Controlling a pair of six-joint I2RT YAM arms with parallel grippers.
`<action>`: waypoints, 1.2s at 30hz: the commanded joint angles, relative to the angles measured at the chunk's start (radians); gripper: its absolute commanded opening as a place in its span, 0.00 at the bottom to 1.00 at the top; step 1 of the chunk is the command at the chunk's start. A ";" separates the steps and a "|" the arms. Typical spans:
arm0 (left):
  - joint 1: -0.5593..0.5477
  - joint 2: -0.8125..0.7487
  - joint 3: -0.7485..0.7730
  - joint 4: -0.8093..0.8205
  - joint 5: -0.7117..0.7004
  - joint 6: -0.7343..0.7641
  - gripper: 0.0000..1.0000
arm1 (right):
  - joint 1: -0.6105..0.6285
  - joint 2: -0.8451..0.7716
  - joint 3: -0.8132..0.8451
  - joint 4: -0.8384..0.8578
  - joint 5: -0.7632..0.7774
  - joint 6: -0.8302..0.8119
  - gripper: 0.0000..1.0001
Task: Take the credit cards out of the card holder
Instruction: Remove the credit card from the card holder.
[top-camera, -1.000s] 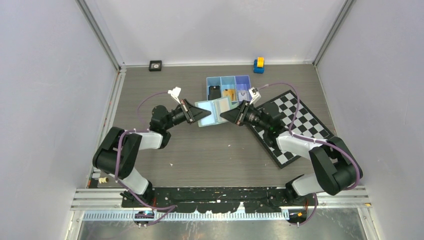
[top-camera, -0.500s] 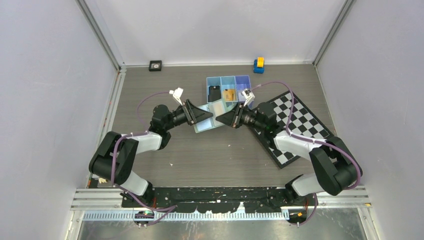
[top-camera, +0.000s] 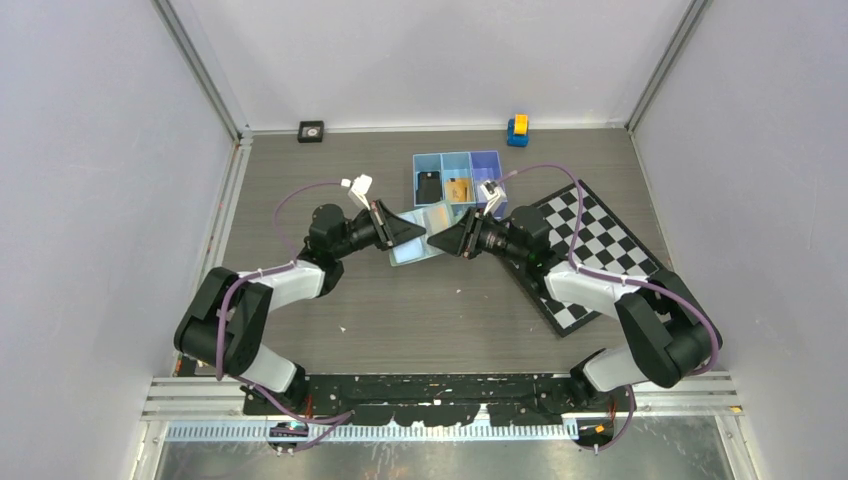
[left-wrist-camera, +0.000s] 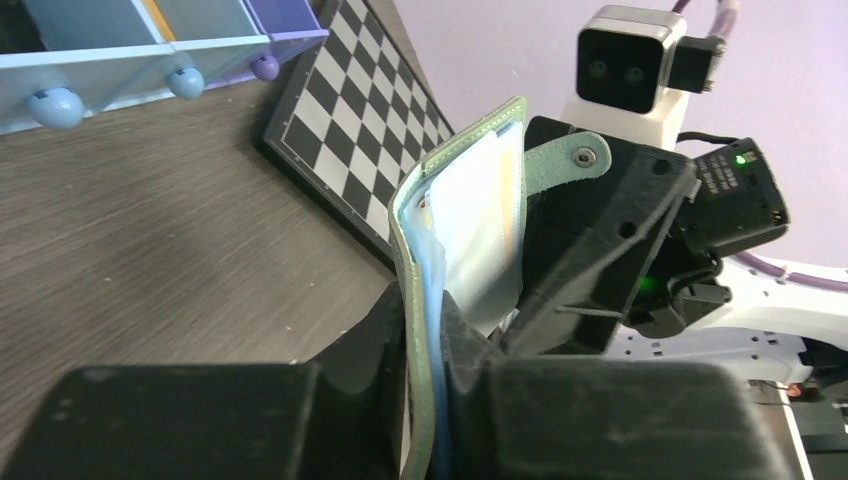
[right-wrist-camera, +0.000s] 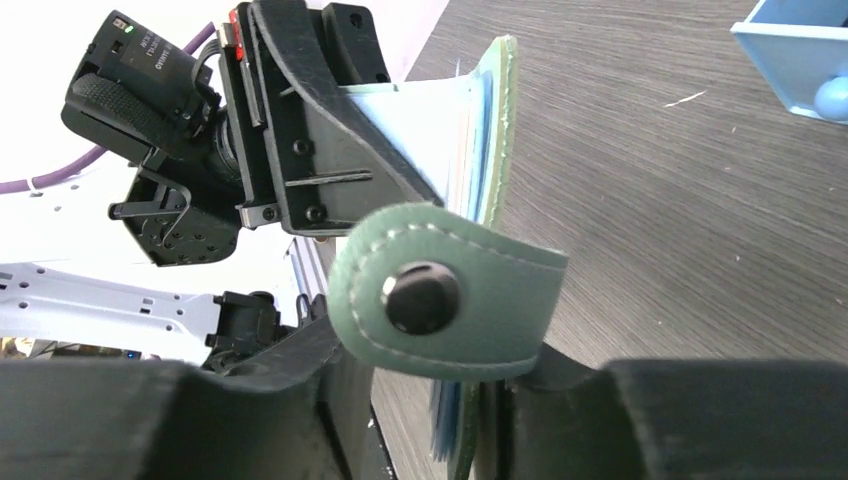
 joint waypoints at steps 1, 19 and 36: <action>-0.012 -0.055 0.029 -0.077 -0.029 0.062 0.06 | 0.018 -0.044 0.015 0.089 0.017 -0.019 0.46; -0.002 -0.056 0.019 -0.026 -0.005 0.033 0.00 | -0.130 0.034 -0.047 0.315 -0.021 0.205 0.19; -0.002 -0.024 0.021 0.147 0.081 -0.074 0.00 | -0.039 -0.022 0.066 -0.084 0.055 -0.060 0.19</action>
